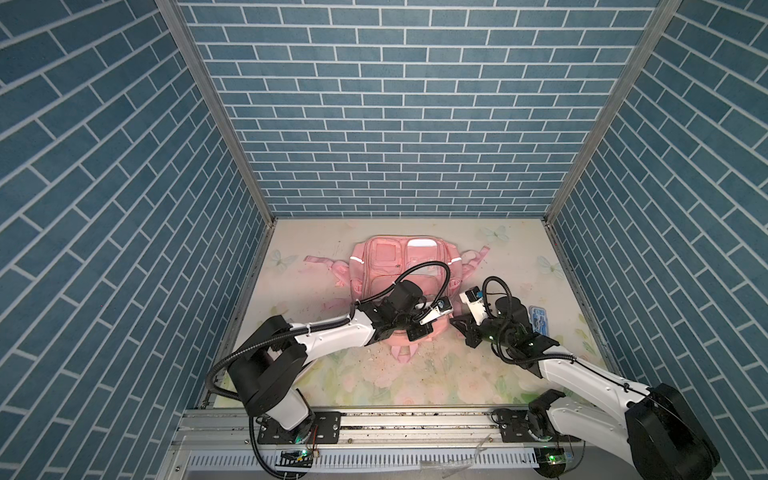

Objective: Pack the student bag

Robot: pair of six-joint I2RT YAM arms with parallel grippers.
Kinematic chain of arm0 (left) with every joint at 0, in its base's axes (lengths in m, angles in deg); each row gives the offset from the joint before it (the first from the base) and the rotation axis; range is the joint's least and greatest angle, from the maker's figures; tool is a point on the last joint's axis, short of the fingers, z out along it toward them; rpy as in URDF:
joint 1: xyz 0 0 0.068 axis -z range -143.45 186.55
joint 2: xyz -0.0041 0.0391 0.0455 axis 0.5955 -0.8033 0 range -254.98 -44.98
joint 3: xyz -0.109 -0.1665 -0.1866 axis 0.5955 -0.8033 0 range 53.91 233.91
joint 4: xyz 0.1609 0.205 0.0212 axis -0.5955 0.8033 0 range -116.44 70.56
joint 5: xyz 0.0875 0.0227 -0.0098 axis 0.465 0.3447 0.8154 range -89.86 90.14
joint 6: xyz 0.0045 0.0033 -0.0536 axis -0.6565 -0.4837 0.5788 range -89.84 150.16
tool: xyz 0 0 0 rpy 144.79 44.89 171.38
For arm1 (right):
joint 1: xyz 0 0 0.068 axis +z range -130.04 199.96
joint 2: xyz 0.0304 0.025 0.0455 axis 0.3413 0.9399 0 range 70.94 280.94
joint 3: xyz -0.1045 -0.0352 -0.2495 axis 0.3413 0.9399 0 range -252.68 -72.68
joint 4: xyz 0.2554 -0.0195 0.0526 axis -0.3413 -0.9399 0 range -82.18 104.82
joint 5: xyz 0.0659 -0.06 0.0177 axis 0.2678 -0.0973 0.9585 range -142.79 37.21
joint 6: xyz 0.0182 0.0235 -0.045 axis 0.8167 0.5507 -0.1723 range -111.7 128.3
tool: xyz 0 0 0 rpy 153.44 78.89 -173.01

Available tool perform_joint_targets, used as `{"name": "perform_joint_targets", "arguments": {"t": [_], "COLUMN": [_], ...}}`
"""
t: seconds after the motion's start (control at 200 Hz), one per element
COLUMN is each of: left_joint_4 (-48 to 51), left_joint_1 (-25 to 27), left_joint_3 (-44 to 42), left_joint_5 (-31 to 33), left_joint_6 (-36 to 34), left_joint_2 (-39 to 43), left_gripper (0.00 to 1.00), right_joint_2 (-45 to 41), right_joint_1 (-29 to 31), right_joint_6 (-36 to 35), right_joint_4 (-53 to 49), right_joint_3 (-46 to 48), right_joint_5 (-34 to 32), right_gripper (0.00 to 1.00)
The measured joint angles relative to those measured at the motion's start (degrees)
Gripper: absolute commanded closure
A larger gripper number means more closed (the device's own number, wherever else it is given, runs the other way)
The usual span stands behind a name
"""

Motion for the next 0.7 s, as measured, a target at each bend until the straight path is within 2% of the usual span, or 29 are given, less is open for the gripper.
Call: {"name": "perform_joint_targets", "arguments": {"t": [0.32,0.7], "left_joint_4": [4.8,7.3], "left_joint_1": [-1.7,-2.1], "left_joint_3": [-4.8,-8.4], "left_joint_5": [-2.9,-3.4], "left_joint_6": [-4.6,-5.6], "left_joint_2": [11.9,17.9], "left_gripper": [1.00,1.00], "right_joint_2": [5.7,14.2], "right_joint_1": [-8.4,-10.8], "right_joint_6": [1.4,1.4], "right_joint_4": [4.3,4.4], "right_joint_3": [0.0,-3.7], "right_joint_5": [-1.0,-3.0], "right_gripper": [1.00,1.00]}}
